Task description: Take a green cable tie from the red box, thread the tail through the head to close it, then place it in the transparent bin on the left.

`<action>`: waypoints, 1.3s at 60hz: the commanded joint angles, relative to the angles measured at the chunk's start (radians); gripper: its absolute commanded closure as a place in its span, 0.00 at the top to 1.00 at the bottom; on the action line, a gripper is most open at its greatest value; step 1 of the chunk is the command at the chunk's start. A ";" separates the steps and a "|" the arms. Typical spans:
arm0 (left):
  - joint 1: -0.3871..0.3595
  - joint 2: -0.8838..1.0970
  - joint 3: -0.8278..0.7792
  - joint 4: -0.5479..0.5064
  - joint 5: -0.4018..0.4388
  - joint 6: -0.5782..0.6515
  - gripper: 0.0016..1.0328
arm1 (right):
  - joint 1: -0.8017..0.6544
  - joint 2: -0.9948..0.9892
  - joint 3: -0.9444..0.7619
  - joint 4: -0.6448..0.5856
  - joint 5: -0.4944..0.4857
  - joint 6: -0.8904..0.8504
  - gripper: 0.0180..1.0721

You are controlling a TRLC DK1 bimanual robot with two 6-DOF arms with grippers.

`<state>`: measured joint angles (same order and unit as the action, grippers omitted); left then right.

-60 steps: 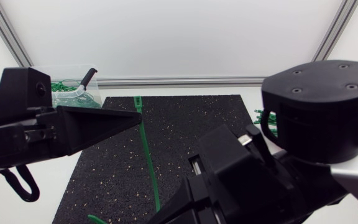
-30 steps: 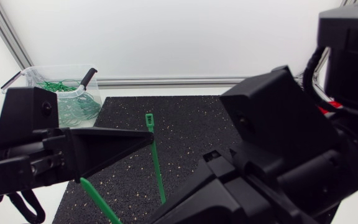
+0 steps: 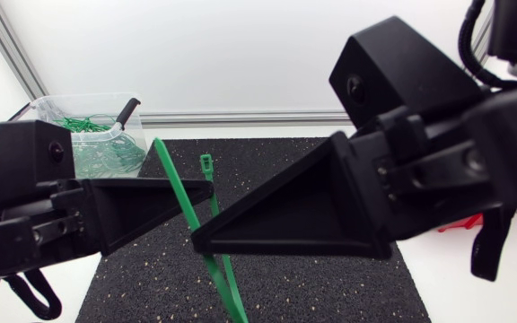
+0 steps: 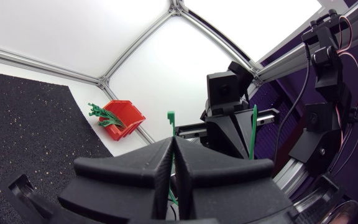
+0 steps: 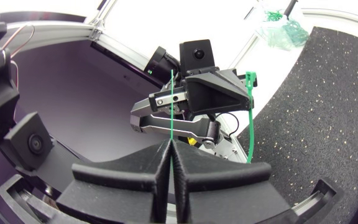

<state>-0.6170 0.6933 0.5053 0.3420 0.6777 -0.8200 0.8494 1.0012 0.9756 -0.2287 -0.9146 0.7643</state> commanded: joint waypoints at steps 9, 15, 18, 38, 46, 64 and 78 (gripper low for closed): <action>0.026 0.003 -0.021 0.046 -0.003 -0.015 0.04 | -0.065 0.043 0.052 0.006 -0.058 0.193 0.05; 0.025 0.002 -0.021 0.049 -0.015 -0.010 0.04 | -0.101 0.059 0.071 0.006 -0.089 0.268 0.05; 0.025 0.002 -0.017 0.051 -0.017 -0.010 0.04 | -0.118 0.063 0.077 0.009 -0.101 0.288 0.05; -0.004 0.015 -0.005 0.052 -0.053 0.016 0.04 | -0.156 0.068 0.061 0.003 -0.125 0.375 0.05; -0.013 0.029 -0.002 0.055 -0.076 0.041 0.04 | -0.158 0.088 0.048 -0.024 -0.127 0.377 0.05; 0.013 0.057 0.018 0.074 -0.098 0.062 0.04 | -0.161 0.099 0.015 -0.034 -0.127 0.375 0.05; 0.037 0.045 0.025 0.074 -0.098 0.061 0.04 | -0.171 0.119 0.000 -0.034 -0.127 0.375 0.05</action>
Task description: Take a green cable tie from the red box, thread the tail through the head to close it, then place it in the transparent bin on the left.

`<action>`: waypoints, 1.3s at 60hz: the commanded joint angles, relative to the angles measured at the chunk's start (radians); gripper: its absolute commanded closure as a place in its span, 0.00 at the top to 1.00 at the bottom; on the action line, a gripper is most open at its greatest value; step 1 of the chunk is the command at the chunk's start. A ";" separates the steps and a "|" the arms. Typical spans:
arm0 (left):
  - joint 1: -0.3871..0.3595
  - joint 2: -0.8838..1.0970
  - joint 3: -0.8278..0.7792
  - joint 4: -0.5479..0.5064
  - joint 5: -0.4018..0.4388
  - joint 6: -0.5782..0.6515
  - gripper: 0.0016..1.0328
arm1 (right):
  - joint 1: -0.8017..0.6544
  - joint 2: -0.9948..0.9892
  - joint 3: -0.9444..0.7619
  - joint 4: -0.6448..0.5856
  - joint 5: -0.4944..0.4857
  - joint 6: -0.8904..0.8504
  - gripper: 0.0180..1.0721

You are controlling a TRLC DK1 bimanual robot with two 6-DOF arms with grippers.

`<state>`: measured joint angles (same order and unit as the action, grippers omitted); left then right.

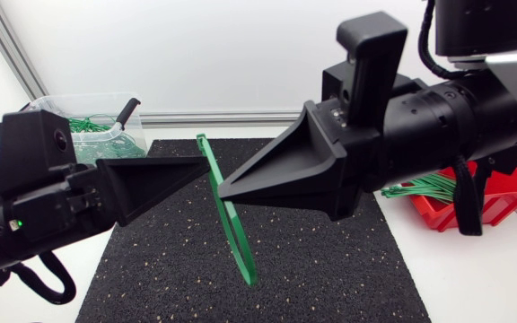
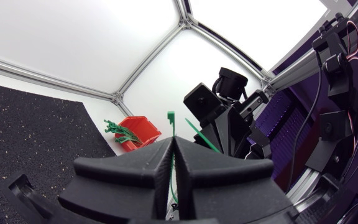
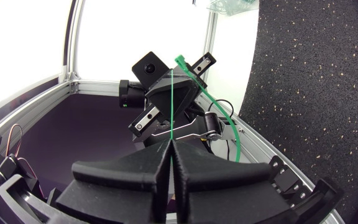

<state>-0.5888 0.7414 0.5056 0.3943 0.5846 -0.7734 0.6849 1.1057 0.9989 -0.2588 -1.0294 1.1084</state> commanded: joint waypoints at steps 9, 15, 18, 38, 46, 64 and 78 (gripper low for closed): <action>0.006 -0.010 0.024 0.021 -0.005 0.013 0.04 | -0.008 0.029 -0.026 0.000 -0.018 0.025 0.05; 0.004 -0.016 0.021 0.020 -0.005 0.013 0.04 | -0.008 0.029 -0.026 0.001 -0.018 0.025 0.05; 0.000 -0.016 0.022 0.020 -0.005 0.013 0.04 | -0.008 0.033 -0.029 0.001 -0.018 0.027 0.05; -0.011 -0.016 0.019 0.014 -0.005 0.013 0.04 | -0.015 0.028 -0.029 0.007 -0.018 0.025 0.05; -0.013 -0.016 0.011 0.014 -0.005 0.014 0.04 | -0.015 0.028 -0.034 0.016 -0.018 0.024 0.05; -0.034 -0.014 0.005 0.008 -0.005 0.014 0.04 | -0.015 0.013 -0.036 0.024 -0.018 0.024 0.05; -0.036 -0.016 0.002 0.000 -0.005 0.014 0.04 | -0.018 0.005 -0.040 0.032 -0.018 0.024 0.05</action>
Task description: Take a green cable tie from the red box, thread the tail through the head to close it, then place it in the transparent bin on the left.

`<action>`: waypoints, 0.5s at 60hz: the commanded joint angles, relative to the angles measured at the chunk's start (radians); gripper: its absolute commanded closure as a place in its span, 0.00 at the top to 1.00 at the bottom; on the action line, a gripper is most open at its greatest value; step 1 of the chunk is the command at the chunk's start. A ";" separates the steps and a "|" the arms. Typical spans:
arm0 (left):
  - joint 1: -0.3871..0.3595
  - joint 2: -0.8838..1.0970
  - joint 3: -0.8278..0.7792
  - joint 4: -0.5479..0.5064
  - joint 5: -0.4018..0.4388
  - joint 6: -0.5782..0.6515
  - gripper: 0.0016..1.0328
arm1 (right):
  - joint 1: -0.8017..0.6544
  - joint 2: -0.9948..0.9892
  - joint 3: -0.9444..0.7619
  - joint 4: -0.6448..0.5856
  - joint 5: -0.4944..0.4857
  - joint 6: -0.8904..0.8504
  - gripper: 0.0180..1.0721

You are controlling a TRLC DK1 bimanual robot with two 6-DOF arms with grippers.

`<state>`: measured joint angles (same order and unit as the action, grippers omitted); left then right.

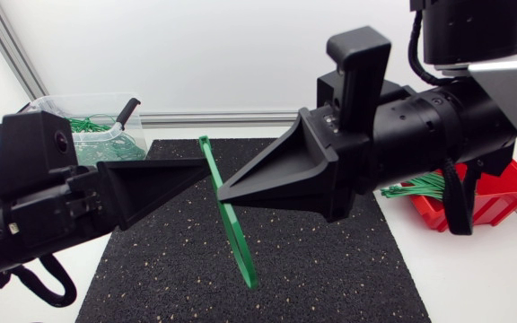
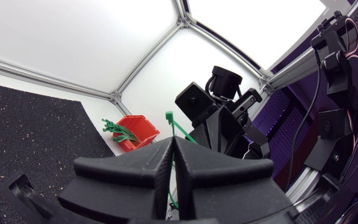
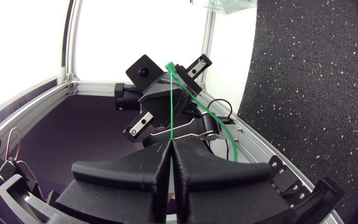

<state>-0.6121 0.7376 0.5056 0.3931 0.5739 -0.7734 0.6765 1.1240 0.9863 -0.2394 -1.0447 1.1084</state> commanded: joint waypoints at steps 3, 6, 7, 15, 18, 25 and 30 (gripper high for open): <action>-0.014 -0.009 0.001 0.001 0.006 0.014 0.04 | -0.009 -0.023 -0.029 0.014 -0.003 0.024 0.05; -0.011 -0.004 0.002 0.001 0.006 0.014 0.04 | -0.006 -0.035 -0.029 0.014 -0.003 0.024 0.05; -0.009 -0.003 0.002 0.001 0.006 0.014 0.04 | -0.005 -0.038 -0.029 0.014 -0.003 0.024 0.05; -0.005 0.008 0.004 0.006 0.004 0.014 0.04 | -0.002 -0.043 -0.029 0.014 -0.003 0.024 0.05; -0.006 0.006 0.005 0.004 0.004 0.014 0.04 | -0.003 -0.041 -0.031 0.014 -0.003 0.024 0.05; -0.009 0.006 0.007 0.004 0.004 0.014 0.04 | -0.003 -0.038 -0.034 0.015 -0.003 0.024 0.05; -0.012 0.008 0.008 0.003 0.004 0.014 0.04 | -0.003 -0.033 -0.035 0.020 -0.003 0.024 0.05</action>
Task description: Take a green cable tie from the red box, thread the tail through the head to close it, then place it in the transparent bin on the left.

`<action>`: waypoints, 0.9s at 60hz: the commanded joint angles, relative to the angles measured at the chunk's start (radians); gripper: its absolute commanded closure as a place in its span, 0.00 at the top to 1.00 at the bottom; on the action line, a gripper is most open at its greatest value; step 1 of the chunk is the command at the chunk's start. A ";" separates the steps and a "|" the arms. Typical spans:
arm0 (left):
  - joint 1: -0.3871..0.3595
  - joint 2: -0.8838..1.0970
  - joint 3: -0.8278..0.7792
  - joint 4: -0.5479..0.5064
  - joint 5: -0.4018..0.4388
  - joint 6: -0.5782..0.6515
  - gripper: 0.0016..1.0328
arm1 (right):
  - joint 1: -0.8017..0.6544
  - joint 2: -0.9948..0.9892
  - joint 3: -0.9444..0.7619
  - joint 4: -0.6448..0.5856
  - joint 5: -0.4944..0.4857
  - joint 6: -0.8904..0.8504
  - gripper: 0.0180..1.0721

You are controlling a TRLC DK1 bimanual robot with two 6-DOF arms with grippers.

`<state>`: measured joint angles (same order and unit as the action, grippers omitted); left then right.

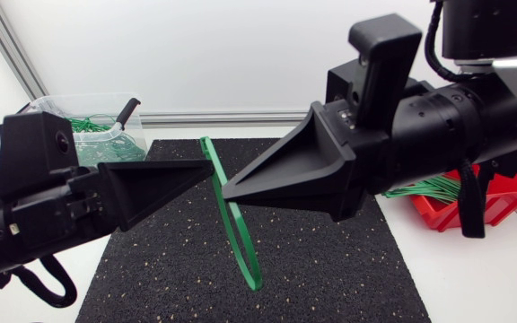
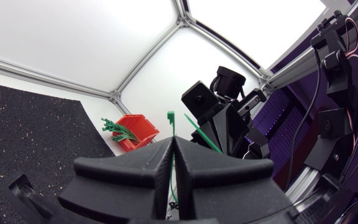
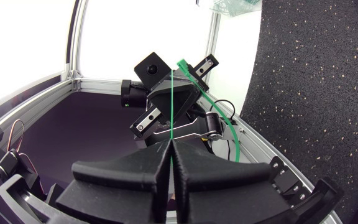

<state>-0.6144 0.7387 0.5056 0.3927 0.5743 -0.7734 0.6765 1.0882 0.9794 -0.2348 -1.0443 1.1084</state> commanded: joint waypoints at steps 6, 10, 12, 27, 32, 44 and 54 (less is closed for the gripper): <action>-0.013 0.005 0.010 0.002 0.004 0.014 0.04 | -0.003 0.009 -0.030 0.020 -0.003 0.024 0.05; -0.016 0.004 0.010 0.002 0.002 0.014 0.04 | -0.003 0.016 -0.030 0.022 -0.003 0.022 0.05; -0.016 0.002 0.010 0.002 0.001 0.014 0.04 | -0.005 0.021 -0.035 0.025 -0.003 0.021 0.05; -0.016 0.001 0.010 0.000 0.001 0.014 0.04 | -0.008 0.027 -0.044 0.035 -0.003 0.021 0.05; -0.016 -0.001 0.008 0.000 0.001 0.014 0.04 | -0.012 0.026 -0.045 0.035 -0.003 0.021 0.05; -0.013 0.001 0.008 0.000 0.001 0.016 0.04 | -0.014 0.016 -0.050 0.034 -0.003 0.021 0.05; -0.010 0.001 0.010 0.002 -0.001 0.014 0.04 | -0.012 0.016 -0.053 0.032 -0.003 0.021 0.05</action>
<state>-0.6239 0.7387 0.5056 0.3901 0.5739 -0.7658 0.6701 1.1053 0.9493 -0.2058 -1.0443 1.1084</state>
